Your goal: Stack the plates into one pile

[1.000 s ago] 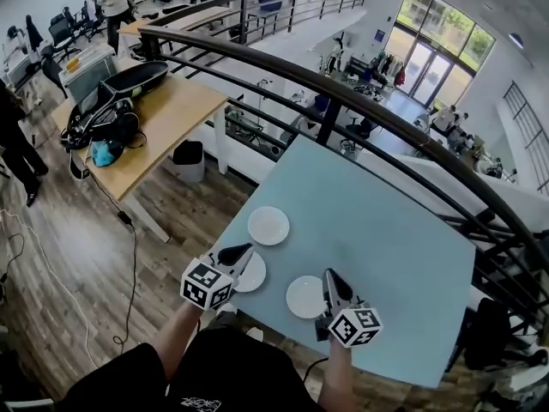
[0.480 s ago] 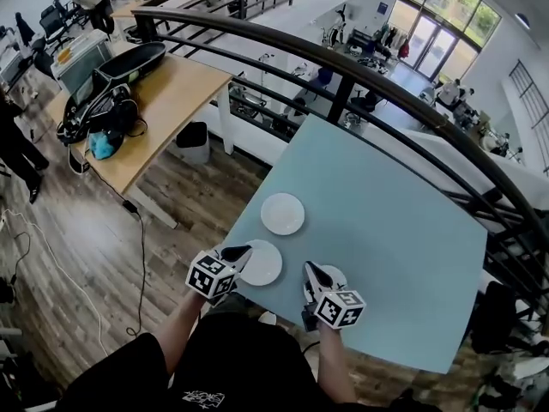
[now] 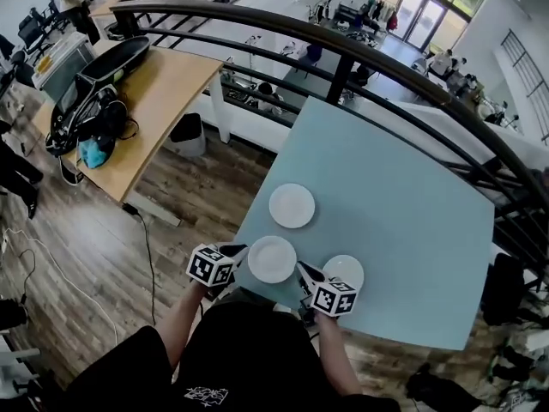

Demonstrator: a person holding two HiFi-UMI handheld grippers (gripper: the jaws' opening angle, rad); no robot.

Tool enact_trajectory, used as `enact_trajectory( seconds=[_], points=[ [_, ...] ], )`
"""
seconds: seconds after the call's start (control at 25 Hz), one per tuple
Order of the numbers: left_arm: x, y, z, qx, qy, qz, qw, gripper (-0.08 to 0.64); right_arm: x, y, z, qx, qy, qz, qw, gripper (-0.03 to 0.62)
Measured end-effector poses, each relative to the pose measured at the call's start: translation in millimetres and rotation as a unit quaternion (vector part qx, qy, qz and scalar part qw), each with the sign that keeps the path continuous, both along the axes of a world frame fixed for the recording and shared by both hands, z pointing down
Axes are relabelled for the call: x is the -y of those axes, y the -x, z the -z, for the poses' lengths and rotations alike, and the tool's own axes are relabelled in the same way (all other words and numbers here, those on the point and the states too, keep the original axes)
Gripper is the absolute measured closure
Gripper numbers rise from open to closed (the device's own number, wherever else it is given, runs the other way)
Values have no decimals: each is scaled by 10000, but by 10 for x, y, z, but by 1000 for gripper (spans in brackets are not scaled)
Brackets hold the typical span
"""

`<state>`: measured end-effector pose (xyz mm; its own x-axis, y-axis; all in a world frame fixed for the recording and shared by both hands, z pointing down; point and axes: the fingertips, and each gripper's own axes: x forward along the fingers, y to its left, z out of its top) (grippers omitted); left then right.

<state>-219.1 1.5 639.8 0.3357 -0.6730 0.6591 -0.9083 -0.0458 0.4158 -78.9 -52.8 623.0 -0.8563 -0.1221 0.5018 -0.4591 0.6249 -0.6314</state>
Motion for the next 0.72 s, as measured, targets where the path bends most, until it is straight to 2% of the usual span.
enact_trajectory(
  seconds=[0.2, 0.36, 0.52, 0.72],
  points=[
    [27, 108, -190, -217, 213, -197, 9993, 552, -22, 32, -246, -214, 200, -140, 9995, 586],
    [67, 191, -389, -577, 505, -205, 9968, 551, -13, 31, -409, -308, 471, -357, 9978, 585],
    [59, 238, -551, -1118, 811, -192, 9902, 551, -7, 17, -510, -386, 637, -641, 9952, 584],
    [113, 133, -672, -1585, 1022, -375, 9813, 549, 6, -109, -691, -497, 955, -965, 9895, 583]
  ],
)
